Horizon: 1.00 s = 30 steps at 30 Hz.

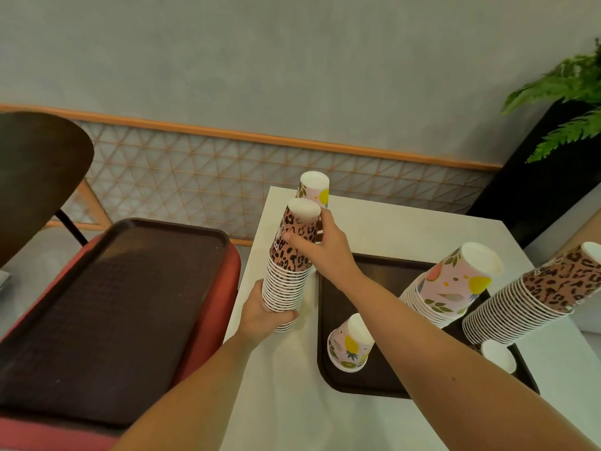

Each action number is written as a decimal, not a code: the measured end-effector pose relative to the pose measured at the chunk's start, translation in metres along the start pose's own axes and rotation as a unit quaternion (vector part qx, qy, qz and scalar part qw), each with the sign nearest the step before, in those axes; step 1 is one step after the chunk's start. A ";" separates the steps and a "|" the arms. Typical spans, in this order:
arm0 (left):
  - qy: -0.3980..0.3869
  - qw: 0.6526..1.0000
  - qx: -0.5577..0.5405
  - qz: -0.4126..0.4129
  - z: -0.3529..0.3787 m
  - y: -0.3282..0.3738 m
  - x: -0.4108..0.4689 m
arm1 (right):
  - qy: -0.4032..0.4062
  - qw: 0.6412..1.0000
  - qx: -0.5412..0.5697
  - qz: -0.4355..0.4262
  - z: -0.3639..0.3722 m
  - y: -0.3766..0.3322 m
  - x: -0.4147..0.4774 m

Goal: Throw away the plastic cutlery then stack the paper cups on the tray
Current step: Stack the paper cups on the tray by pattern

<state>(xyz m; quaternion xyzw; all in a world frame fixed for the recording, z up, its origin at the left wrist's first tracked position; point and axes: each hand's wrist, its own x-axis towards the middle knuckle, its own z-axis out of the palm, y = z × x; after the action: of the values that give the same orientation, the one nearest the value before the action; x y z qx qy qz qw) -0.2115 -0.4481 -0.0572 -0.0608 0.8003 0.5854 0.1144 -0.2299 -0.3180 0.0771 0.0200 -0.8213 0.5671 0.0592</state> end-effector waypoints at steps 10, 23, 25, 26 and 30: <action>-0.017 0.999 -0.027 -0.003 -0.001 0.007 -0.035 | -0.008 0.999 -0.031 -0.013 0.003 -0.013 -0.018; 0.054 0.997 -0.028 0.039 0.034 0.055 -0.109 | -0.081 0.993 -0.027 -0.081 -0.075 -0.061 -0.085; 0.067 0.997 -0.017 0.037 0.046 0.062 -0.124 | -0.089 0.992 -0.023 -0.087 -0.091 -0.064 -0.097; 0.072 0.997 -0.008 0.036 0.052 0.064 -0.131 | -0.094 0.991 -0.020 -0.090 -0.097 -0.065 -0.103; 0.091 0.995 0.013 0.030 0.074 0.068 -0.162 | -0.112 0.990 -0.018 -0.088 -0.119 -0.062 -0.123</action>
<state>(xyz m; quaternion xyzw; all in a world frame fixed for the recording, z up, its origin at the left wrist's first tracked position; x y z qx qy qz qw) -0.0625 -0.3628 0.0252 -0.0877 0.8163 0.5704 0.0243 -0.0926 -0.2329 0.1617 0.1540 -0.8278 0.5392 0.0170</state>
